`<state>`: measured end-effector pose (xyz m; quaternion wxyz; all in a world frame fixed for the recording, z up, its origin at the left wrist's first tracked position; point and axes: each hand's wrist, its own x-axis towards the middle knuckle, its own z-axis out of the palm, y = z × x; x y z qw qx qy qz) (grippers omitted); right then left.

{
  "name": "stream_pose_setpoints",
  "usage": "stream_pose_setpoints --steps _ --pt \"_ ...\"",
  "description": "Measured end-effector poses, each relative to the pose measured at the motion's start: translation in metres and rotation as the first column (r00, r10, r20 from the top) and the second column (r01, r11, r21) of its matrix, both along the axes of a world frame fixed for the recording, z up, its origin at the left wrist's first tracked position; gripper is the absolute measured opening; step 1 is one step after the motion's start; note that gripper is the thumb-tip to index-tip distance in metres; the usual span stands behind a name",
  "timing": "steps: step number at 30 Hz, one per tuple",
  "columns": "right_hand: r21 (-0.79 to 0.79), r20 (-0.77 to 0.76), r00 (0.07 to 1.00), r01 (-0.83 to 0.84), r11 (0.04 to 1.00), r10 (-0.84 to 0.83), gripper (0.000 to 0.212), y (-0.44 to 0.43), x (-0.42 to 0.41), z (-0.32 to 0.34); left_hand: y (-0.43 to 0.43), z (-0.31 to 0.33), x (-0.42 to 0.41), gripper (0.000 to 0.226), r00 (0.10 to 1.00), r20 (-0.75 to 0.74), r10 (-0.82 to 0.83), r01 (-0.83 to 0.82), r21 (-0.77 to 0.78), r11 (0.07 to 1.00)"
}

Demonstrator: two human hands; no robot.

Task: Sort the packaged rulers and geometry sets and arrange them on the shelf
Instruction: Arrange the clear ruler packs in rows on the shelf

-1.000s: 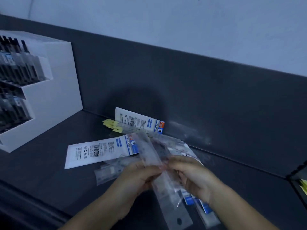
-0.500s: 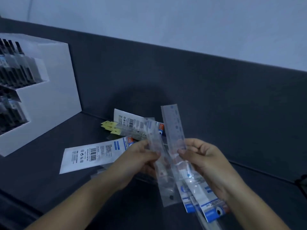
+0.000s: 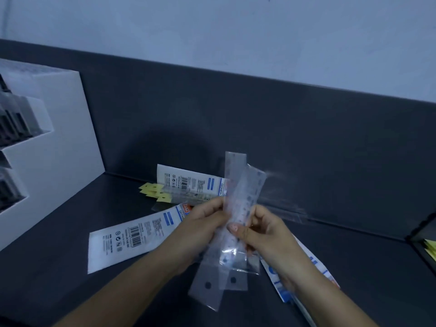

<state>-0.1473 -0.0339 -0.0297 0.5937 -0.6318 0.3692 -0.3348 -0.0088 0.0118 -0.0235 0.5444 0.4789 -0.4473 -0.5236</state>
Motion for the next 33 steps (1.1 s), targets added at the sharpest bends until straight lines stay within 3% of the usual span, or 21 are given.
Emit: stream_pose_setpoints --steps 3,5,6,7,9,11,13,15,17,19,23,25,27,29,33 --pt "-0.262 -0.122 0.992 -0.015 0.965 -0.018 0.007 -0.002 0.005 -0.009 -0.003 -0.011 0.003 0.024 0.998 0.068 -0.018 0.015 0.044 0.999" --pt "-0.503 -0.238 0.959 0.015 0.864 -0.155 0.015 -0.010 0.003 -0.010 -0.006 -0.018 0.004 0.026 0.997 0.078 -0.012 0.006 0.068 0.998" --pt "-0.659 -0.257 0.928 0.035 0.751 -0.269 0.025 -0.015 0.001 -0.007 -0.007 -0.018 0.005 0.030 0.999 0.048 0.022 -0.025 0.065 0.998" --pt "-0.818 -0.214 0.902 0.044 0.573 -0.376 0.027 -0.017 -0.001 0.003 -0.008 -0.016 0.007 0.036 0.997 -0.002 0.075 -0.075 0.072 0.995" --pt "-0.974 -0.099 0.900 0.000 0.226 -0.424 0.027 -0.018 -0.003 0.017 -0.008 -0.007 0.014 0.055 0.985 -0.144 0.095 -0.077 0.130 0.989" --pt "-0.993 -0.105 0.911 -0.115 -0.002 -0.399 0.033 -0.019 -0.006 0.016 -0.004 0.003 0.019 0.069 0.928 -0.356 -0.109 0.185 0.188 0.965" --pt "-0.970 -0.149 0.912 -0.210 -0.122 -0.382 0.031 -0.022 -0.010 0.005 -0.002 0.010 0.018 0.072 0.800 -0.524 -0.293 0.444 0.188 0.876" --pt "-0.963 -0.197 0.900 -0.253 -0.097 -0.388 0.027 -0.023 -0.011 -0.006 0.001 0.006 0.012 0.056 0.808 -0.496 -0.318 0.455 0.185 0.871" --pt "-0.958 -0.255 0.893 -0.285 -0.028 -0.372 0.028 -0.022 -0.009 -0.012 0.003 0.000 0.008 0.026 0.858 -0.455 -0.237 0.349 0.178 0.920" --pt "-0.941 -0.326 0.880 -0.338 0.026 -0.347 0.027 -0.021 -0.008 -0.014 0.003 0.001 0.012 0.012 0.878 -0.449 -0.169 0.278 0.190 0.942" --pt "-0.890 -0.423 0.804 -0.281 0.359 -0.418 0.041 -0.042 -0.022 -0.017 -0.007 0.003 0.035 0.008 0.849 -0.519 0.094 0.037 0.236 0.971" --pt "-0.783 -0.599 0.610 -0.308 0.541 -0.519 0.041 -0.063 -0.034 -0.022 -0.008 0.002 0.042 0.017 0.824 -0.534 0.191 -0.062 0.250 0.966" --pt "-0.606 -0.789 0.364 -0.327 0.725 -0.495 0.043 -0.081 -0.042 -0.029 -0.006 0.001 0.044 0.022 0.826 -0.519 0.218 -0.088 0.263 0.961" --pt "-0.580 -0.811 0.317 -0.331 0.744 -0.492 0.040 -0.092 -0.044 -0.037 -0.006 -0.001 0.044 0.026 0.824 -0.508 0.251 -0.104 0.301 0.948" --pt "-0.658 -0.751 0.314 -0.430 0.619 -0.581 0.023 -0.094 -0.043 -0.036 -0.005 -0.002 0.041 0.029 0.829 -0.487 0.276 -0.106 0.347 0.932"
